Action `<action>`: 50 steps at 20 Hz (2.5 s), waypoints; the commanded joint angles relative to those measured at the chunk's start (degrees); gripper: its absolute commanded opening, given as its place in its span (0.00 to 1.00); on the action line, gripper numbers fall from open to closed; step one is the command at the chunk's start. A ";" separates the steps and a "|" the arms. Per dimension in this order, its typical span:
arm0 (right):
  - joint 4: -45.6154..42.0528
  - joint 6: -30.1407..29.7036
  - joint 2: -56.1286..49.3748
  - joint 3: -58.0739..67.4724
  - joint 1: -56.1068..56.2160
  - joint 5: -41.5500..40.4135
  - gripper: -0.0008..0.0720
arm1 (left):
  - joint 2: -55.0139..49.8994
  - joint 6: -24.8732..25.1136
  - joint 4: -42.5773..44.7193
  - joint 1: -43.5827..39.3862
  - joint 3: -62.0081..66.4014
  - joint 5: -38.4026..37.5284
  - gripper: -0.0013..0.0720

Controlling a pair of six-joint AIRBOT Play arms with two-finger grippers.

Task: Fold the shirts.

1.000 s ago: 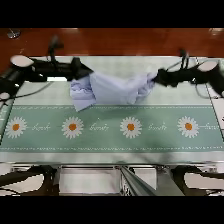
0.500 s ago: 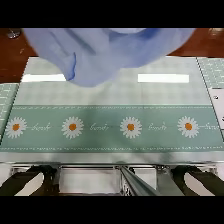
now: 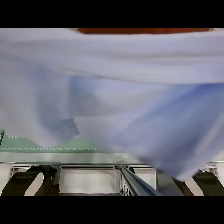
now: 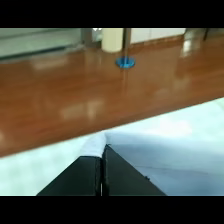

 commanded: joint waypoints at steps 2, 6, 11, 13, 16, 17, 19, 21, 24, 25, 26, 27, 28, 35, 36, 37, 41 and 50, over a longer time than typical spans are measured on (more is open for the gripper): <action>5.11 1.53 3.43 -19.28 0.02 1.99 0.04 | -0.83 -0.20 -1.62 0.00 -15.17 -1.25 0.05; 6.47 -0.83 2.43 -45.59 0.02 -15.72 0.04 | -7.23 1.68 -3.78 0.00 -32.96 9.03 0.05; 15.02 -5.70 -16.44 -54.18 0.02 -42.62 0.04 | -21.66 1.68 -4.04 -0.07 -37.22 21.99 0.05; 23.34 -10.01 -27.89 -50.71 0.02 -47.06 0.04 | -26.34 0.70 -5.79 -0.07 -37.22 25.27 0.05; 30.53 -11.26 -43.95 -40.92 -0.66 -45.20 0.39 | -31.21 0.13 -11.69 -0.42 -37.22 25.35 0.25; 32.76 -11.26 -48.26 -36.92 -1.97 -41.57 0.88 | -31.78 -0.24 -11.96 -0.42 -37.09 24.65 0.86; 34.77 -11.32 -53.05 -29.42 -7.17 -29.70 0.88 | -31.87 -0.63 -8.41 1.79 -35.41 19.15 0.97; 30.25 -11.56 -52.30 -26.71 -14.84 -18.88 0.87 | -31.36 -2.60 -1.81 6.93 -34.58 9.73 0.97; 10.01 -10.97 -43.52 -35.60 -24.52 -14.95 0.87 | -28.30 -2.64 -0.66 15.26 -44.48 0.85 0.97; 9.97 -10.95 -38.80 -43.50 -27.36 -19.61 0.87 | -26.27 -2.58 -3.21 16.90 -50.25 1.16 0.97; 12.76 -11.74 -34.21 -51.36 -29.62 -23.93 0.87 | -24.00 -2.12 -6.45 17.97 -56.65 2.23 0.97; 17.07 -14.67 -29.62 -58.99 -31.43 -27.45 0.87 | -22.01 -1.44 -8.70 18.23 -62.20 3.65 0.97; 21.59 -17.68 -25.05 -66.14 -32.83 -30.03 0.87 | -20.39 -0.85 -10.75 18.21 -67.28 4.68 0.97; 28.37 -20.09 -16.02 -78.90 -33.20 -32.74 0.87 | -19.47 1.95 -24.81 13.20 -84.28 17.79 0.97; 28.28 -20.09 -16.02 -78.90 -33.20 -32.44 0.87 | -19.69 1.95 -25.57 11.50 -84.70 19.30 0.97; 28.28 -20.09 -16.02 -78.90 -33.20 -31.98 0.87 | -19.89 1.95 -25.97 9.73 -84.80 20.96 0.97; 21.57 -16.87 -16.39 -78.90 -33.20 -31.36 0.86 | -20.09 8.85 -35.26 4.61 -84.70 28.17 0.05; 25.44 -15.10 -34.32 -71.10 -26.03 -35.74 0.86 | -20.04 12.72 -38.10 4.63 -80.63 27.04 0.05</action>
